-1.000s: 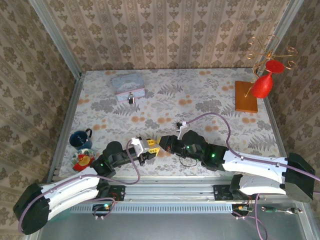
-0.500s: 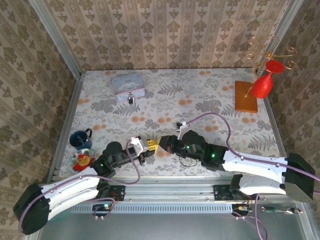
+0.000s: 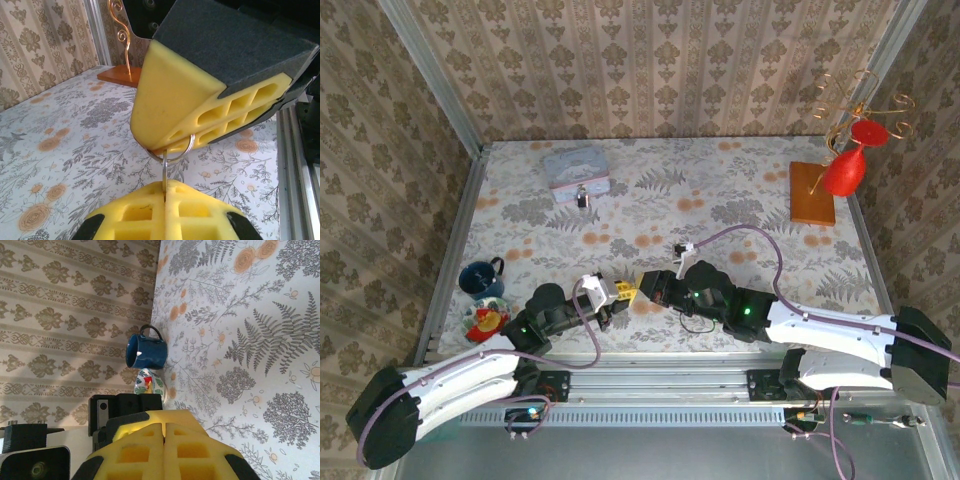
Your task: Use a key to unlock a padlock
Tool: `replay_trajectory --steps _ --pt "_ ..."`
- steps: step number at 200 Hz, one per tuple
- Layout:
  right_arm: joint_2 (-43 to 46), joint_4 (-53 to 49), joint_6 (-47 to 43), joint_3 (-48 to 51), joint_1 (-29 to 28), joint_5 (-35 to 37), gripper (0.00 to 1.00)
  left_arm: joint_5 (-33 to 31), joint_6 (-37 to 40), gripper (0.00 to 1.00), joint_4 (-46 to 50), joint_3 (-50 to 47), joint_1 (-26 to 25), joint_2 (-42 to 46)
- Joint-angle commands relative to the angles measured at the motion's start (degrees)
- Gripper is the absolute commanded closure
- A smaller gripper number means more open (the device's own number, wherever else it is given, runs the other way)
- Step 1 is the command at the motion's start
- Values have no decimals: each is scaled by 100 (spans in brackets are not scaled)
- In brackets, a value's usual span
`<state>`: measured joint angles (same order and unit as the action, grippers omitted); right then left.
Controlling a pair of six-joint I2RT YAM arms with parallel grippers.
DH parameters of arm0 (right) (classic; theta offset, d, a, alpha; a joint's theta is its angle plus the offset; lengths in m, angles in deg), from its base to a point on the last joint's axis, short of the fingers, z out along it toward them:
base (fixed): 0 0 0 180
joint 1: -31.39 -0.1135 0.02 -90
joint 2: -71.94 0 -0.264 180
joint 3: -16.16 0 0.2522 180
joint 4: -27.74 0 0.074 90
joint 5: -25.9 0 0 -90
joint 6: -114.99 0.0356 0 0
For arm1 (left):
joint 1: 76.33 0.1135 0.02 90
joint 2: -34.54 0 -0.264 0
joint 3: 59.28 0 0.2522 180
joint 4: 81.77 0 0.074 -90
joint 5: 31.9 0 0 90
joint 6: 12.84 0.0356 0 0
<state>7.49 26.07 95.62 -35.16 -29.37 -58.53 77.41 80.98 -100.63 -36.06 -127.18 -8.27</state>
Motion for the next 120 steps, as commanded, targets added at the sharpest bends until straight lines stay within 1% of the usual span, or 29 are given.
replay_trajectory --steps 1,36,55,62,78,94,102,108,120 --pt "233 -317 -115 -51 89 295 100 2 -46 100 106 140 58 -26" --pt "295 -494 -176 -82 148 332 98 -6 -49 100 116 160 59 -28" --pt "251 -634 -246 -177 169 290 95 -6 -54 100 177 196 73 -36" --pt "248 -689 -283 -206 175 283 92 2 -58 100 230 226 69 -35" --pt "280 -895 -401 -260 225 303 82 -6 -57 100 388 308 67 -34" --pt "415 -1208 -614 -278 311 406 69 -29 -59 100 581 409 74 -30" --pt "519 -1367 -832 -283 359 477 59 -54 -51 100 695 463 76 -43" --pt "612 -1431 -1066 -267 407 497 50 -75 -44 100 776 507 80 -59" --pt "833 -1521 -1810 -231 521 398 38 -98 -43 100 995 633 75 -106"
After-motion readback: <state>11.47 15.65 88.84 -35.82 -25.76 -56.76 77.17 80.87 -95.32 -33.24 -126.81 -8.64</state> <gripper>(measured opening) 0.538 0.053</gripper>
